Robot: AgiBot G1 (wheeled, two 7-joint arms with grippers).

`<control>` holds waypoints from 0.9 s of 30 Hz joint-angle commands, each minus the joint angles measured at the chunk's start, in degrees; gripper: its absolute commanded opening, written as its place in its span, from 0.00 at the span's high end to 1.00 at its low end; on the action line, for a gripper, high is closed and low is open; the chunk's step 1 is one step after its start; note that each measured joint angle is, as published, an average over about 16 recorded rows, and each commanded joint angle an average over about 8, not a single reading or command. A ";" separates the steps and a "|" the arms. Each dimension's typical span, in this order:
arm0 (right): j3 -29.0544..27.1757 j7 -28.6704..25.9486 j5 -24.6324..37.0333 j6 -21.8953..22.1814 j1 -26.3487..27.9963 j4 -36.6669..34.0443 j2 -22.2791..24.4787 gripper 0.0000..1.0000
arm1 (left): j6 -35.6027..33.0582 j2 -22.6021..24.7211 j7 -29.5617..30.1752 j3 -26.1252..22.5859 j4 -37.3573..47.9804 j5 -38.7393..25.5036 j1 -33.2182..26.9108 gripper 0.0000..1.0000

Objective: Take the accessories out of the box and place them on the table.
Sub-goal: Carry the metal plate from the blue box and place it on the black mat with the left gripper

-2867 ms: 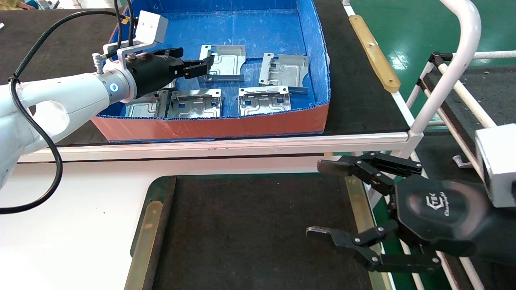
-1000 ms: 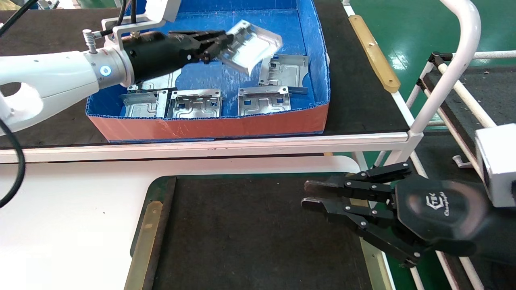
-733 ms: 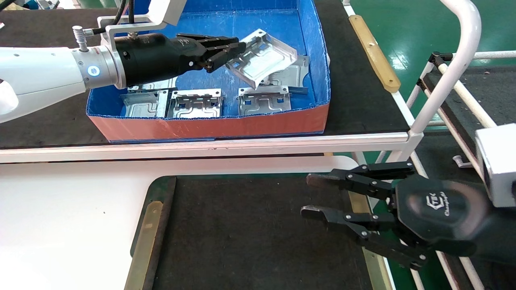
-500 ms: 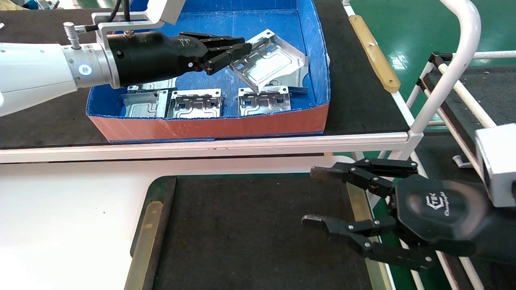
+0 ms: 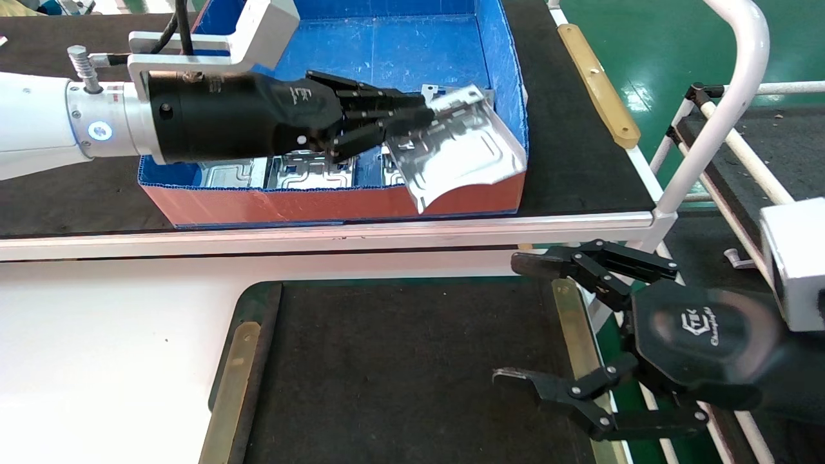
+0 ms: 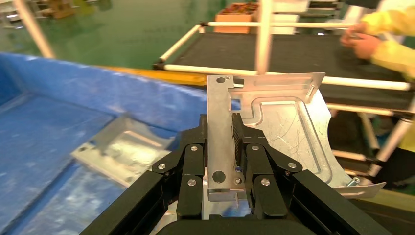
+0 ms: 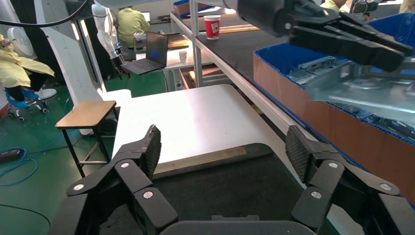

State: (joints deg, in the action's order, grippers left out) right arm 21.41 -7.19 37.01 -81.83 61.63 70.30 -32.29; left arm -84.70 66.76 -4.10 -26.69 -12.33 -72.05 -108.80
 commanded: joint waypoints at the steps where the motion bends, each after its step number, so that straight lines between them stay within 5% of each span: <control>1: 0.00 0.00 0.00 0.00 0.00 0.00 0.00 0.00 | -2.10 -0.32 -0.19 -0.09 -0.14 0.04 -0.07 1.00; 11: 0.00 0.00 0.00 0.00 0.00 0.00 0.00 0.00 | -6.60 -2.48 2.51 -2.22 -6.05 1.25 3.22 1.00; 27: 0.00 0.00 0.00 0.00 0.00 0.00 0.00 0.00 | -2.84 -11.68 11.42 -8.98 -35.89 6.52 18.74 1.00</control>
State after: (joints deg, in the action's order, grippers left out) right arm 21.41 -7.19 37.01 -81.83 61.63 70.30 -32.29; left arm -87.02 55.79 6.84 -35.39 -47.44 -65.79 -90.06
